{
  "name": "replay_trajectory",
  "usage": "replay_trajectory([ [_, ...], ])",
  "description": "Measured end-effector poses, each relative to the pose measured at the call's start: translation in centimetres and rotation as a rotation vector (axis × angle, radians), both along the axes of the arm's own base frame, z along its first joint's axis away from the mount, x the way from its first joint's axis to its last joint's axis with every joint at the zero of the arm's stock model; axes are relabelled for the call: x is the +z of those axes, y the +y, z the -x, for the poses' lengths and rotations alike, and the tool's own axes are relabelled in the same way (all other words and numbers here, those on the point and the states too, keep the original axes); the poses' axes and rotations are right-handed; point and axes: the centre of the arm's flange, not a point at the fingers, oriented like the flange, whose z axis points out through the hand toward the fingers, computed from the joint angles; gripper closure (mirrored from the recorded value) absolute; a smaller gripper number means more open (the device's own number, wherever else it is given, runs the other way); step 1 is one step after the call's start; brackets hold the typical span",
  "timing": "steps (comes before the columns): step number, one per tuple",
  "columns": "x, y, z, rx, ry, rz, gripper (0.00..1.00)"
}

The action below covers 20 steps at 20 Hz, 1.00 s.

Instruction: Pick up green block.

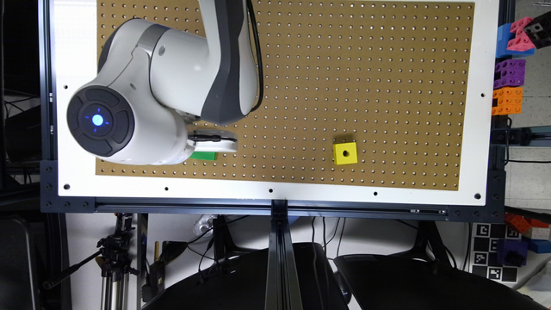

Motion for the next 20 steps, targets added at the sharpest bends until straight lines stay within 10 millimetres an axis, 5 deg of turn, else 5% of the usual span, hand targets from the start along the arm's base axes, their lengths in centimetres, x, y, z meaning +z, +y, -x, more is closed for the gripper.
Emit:
replay_trajectory([
  [4, -0.1, -0.1, -0.1, -0.002, -0.001, 0.0, 0.0],
  [9, -3.6, -0.2, -0.3, -0.003, 0.01, -0.005, 0.0],
  [18, -5.8, -0.4, -0.9, -0.004, 0.016, -0.007, 0.0],
  [19, -5.7, -0.5, -1.0, -0.005, 0.014, -0.006, 1.0],
  [20, -5.7, -0.5, -1.0, -0.005, 0.014, -0.006, 1.0],
])
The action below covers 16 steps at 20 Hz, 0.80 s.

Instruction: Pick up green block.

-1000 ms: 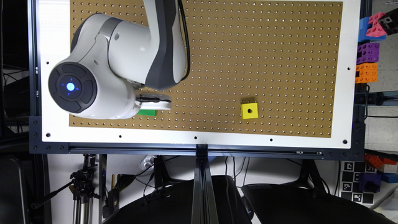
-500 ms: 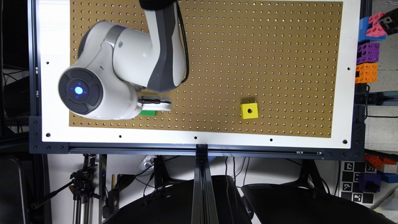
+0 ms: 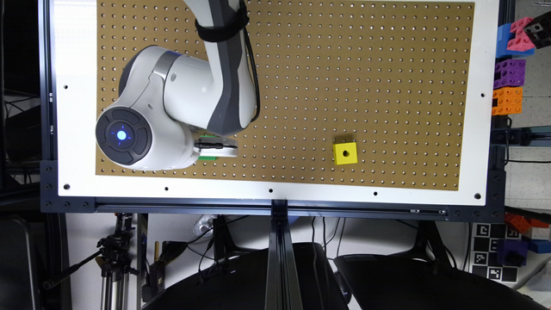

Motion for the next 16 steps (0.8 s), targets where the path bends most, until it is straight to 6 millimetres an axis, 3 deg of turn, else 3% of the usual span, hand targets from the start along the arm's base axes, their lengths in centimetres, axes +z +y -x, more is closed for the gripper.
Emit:
replay_trajectory([
  [16, 0.16, 0.01, 0.05, 0.0, 0.006, -0.002, 1.0],
])
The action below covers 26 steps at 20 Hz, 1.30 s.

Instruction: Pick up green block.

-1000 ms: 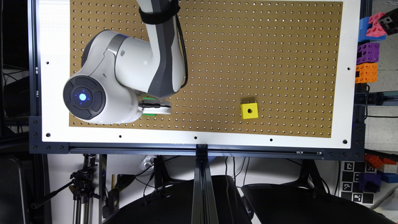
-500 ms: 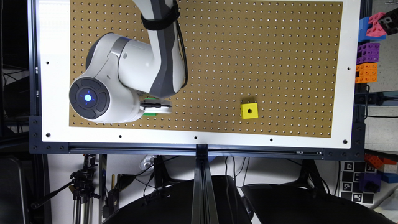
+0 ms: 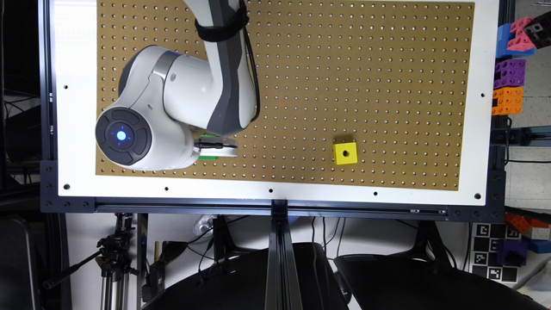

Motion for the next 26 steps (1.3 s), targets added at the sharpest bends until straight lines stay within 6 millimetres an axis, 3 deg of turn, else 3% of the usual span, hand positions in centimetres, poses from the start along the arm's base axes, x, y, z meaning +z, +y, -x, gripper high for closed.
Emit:
replay_trajectory([
  [6, 1.8, 0.0, -0.1, 0.001, 0.008, -0.001, 1.0],
  [15, 8.4, 0.0, 0.0, 0.004, 0.015, 0.0, 1.0],
  [20, 10.4, 0.1, 0.1, 0.005, 0.013, 0.002, 1.0],
  [26, 11.0, 0.1, 0.0, 0.005, 0.007, 0.004, 1.0],
])
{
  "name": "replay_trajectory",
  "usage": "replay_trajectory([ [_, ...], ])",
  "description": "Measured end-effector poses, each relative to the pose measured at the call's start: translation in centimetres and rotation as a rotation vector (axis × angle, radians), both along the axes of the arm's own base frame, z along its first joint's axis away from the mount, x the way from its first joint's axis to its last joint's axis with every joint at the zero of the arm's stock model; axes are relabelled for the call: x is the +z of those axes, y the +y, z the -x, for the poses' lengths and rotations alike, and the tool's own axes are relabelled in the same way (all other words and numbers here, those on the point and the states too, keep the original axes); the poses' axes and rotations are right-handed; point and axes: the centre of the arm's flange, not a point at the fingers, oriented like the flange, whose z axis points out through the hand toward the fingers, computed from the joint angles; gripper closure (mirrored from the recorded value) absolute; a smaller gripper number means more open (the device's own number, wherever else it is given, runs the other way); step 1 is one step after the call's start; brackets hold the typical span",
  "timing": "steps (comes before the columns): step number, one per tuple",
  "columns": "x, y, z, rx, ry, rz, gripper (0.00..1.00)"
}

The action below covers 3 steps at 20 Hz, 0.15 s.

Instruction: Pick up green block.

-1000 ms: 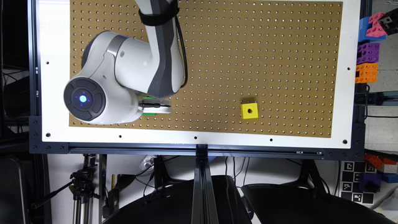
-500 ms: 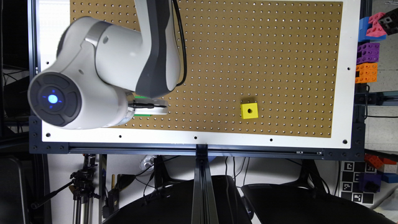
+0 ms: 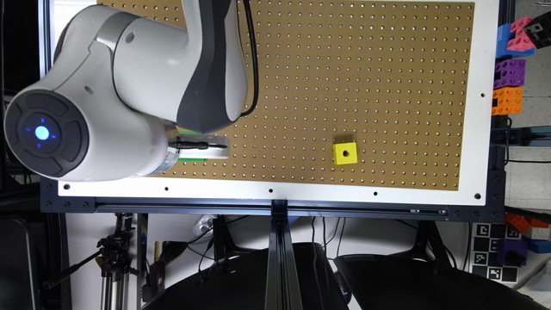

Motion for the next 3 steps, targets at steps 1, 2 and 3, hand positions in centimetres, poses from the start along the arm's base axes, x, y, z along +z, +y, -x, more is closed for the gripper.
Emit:
replay_trajectory([
  [1, 0.06, 0.0, 0.0, 0.0, -0.001, 0.0, 1.0],
  [2, 0.12, 0.0, 0.0, 0.0, -0.001, 0.0, 1.0],
  [3, 0.17, 0.0, 0.0, 0.0, -0.002, 0.0, 1.0],
])
